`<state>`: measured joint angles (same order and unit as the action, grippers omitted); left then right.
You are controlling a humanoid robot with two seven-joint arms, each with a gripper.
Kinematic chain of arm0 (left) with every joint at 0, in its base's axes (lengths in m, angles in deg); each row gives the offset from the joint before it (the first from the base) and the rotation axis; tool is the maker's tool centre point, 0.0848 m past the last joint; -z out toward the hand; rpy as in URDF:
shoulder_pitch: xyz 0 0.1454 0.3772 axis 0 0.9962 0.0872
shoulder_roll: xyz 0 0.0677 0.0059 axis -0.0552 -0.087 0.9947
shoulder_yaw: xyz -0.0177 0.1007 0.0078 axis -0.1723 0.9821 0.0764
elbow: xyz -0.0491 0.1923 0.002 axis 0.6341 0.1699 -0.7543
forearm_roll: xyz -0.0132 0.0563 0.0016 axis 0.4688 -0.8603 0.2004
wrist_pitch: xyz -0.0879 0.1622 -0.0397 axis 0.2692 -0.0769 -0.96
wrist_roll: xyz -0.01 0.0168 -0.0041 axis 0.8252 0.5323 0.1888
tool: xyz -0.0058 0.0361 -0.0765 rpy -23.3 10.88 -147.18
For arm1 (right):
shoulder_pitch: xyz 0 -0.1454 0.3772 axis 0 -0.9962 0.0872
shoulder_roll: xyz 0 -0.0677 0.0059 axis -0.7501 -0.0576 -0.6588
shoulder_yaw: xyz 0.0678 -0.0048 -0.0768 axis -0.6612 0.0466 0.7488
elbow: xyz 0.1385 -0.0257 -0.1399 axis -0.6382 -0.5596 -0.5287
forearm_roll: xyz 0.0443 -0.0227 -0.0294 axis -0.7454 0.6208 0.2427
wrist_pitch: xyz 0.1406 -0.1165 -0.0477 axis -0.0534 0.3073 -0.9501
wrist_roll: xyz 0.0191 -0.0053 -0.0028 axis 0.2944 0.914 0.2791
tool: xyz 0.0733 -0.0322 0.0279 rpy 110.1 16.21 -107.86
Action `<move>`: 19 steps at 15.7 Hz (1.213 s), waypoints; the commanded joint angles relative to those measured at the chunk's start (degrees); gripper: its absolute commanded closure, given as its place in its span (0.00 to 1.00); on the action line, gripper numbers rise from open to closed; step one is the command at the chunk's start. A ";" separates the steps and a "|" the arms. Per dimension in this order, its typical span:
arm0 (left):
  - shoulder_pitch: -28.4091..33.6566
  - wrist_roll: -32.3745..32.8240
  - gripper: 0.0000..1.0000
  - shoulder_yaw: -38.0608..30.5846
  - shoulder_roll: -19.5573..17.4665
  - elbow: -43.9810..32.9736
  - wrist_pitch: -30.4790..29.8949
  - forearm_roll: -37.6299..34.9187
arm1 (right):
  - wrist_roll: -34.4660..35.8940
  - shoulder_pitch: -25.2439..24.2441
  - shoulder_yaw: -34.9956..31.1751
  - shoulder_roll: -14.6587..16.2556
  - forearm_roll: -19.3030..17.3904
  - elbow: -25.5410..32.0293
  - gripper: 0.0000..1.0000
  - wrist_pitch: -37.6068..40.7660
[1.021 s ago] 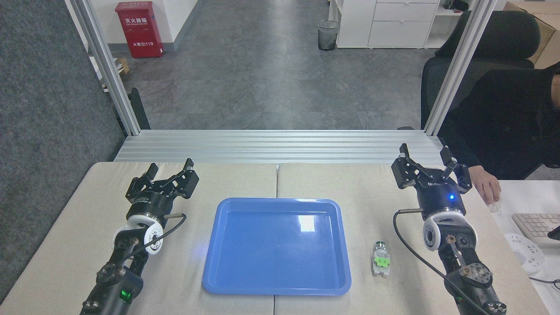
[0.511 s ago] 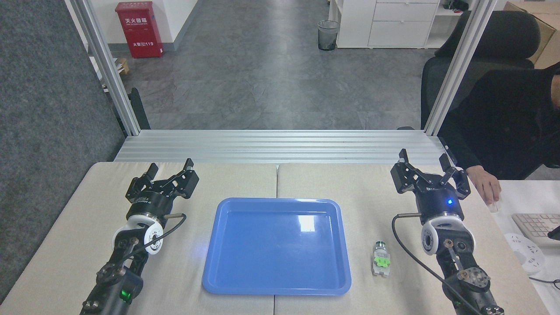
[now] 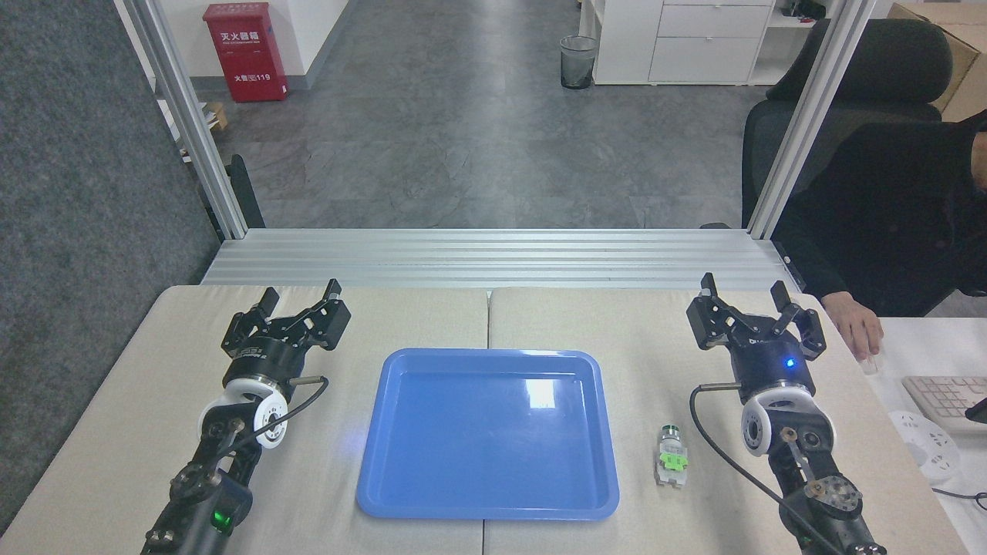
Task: Pick up switch part and place in tray
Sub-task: 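Lower the right gripper down onto the green switch part, then close the right gripper on the switch part and carry it over the tray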
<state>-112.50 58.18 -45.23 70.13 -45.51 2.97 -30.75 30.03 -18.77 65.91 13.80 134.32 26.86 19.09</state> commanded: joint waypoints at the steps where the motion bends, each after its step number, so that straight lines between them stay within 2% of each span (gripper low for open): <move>1: 0.00 -0.03 0.00 0.00 0.00 0.00 -0.01 0.00 | 0.07 -0.04 0.01 0.38 -0.13 -1.05 0.03 0.03; 6: 0.00 -0.03 0.00 0.00 0.00 0.00 -0.01 0.00 | -0.01 -1.88 0.97 -0.41 -0.13 -0.88 0.03 -0.06; 8: 0.00 -0.03 0.00 0.00 0.00 0.00 -0.01 0.00 | -2.46 -6.17 2.29 -0.42 -0.30 1.48 0.03 0.20; 12: 0.00 -0.03 0.00 0.00 0.00 0.00 -0.01 0.00 | -7.39 -16.71 2.29 -0.94 -0.48 10.97 0.03 0.47; 14: 0.00 -0.03 0.00 0.00 0.00 0.00 -0.01 0.00 | -9.41 -20.94 2.38 -2.34 -0.48 11.69 0.03 0.38; 15: 0.00 -0.03 0.00 0.00 0.00 0.00 -0.01 0.00 | -9.42 -21.83 2.12 -3.48 -0.48 11.69 0.03 0.29; 19: 0.00 -0.03 0.00 0.00 0.00 0.00 -0.01 0.00 | -9.42 -25.08 2.21 -4.81 -0.39 11.78 0.05 0.21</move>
<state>-112.50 58.17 -45.23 70.13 -45.51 2.96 -30.75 20.78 -38.44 67.64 11.83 133.91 34.22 19.44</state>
